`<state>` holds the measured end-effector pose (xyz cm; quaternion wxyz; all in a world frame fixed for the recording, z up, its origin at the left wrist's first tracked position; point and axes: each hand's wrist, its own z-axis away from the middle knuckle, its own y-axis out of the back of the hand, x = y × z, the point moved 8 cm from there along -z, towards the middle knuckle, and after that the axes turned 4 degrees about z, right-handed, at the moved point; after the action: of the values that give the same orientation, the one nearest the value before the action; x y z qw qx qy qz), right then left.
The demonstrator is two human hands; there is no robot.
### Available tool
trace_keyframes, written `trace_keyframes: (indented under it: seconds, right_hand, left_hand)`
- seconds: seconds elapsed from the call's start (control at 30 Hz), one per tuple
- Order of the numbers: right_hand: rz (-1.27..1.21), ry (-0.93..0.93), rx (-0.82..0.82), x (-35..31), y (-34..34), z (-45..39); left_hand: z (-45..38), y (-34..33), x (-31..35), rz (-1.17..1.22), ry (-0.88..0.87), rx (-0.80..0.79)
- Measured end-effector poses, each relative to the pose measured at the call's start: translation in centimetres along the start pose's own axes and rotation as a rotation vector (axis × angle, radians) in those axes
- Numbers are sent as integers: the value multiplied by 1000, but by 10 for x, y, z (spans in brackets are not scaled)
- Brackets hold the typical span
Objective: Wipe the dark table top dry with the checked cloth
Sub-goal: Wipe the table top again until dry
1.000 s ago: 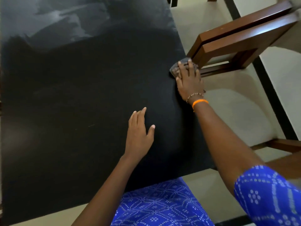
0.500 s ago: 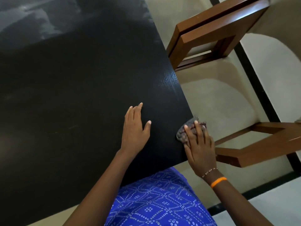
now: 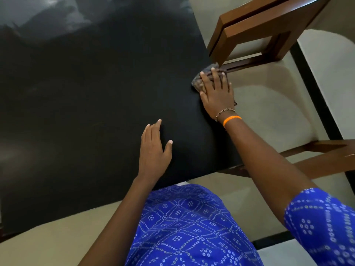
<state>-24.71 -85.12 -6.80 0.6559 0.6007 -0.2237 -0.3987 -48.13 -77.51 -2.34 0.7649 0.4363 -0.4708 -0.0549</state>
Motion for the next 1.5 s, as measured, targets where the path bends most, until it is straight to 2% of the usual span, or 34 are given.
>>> trace_keyframes:
  seconds: [0.2, 0.3, 0.47, 0.6, 0.8, 0.97, 1.07, 1.17, 1.33, 1.5]
  right_hand:
    - [11, -65, 76, 31, -15, 134]
    - [27, -177, 98, 38, -22, 185]
    - [74, -316, 130, 19, -21, 162]
    - [23, -338, 110, -42, -26, 129]
    - [64, 50, 56, -231, -66, 164]
    - [12, 527, -123, -425, -117, 246]
    - [45, 714, -222, -494, -141, 293]
    - [147, 831, -214, -518, -153, 319]
    - [288, 1024, -116, -497, -150, 320]
    - [291, 1018, -45, -450, -140, 307]
  left_hand:
    - [21, 9, -18, 22, 5, -9]
    - [35, 18, -30, 42, 3, 2]
    - [77, 45, -76, 84, 72, 39]
    - [122, 80, -122, 107, 134, 105]
    - [183, 131, -191, 140, 289, 280]
    - [234, 180, -263, 104, 477, 414]
    - [253, 194, -294, 106, 557, 431]
    - [264, 197, -313, 121, 602, 435]
    - [269, 184, -310, 138, 627, 396]
    - [258, 172, -275, 8, 512, 398]
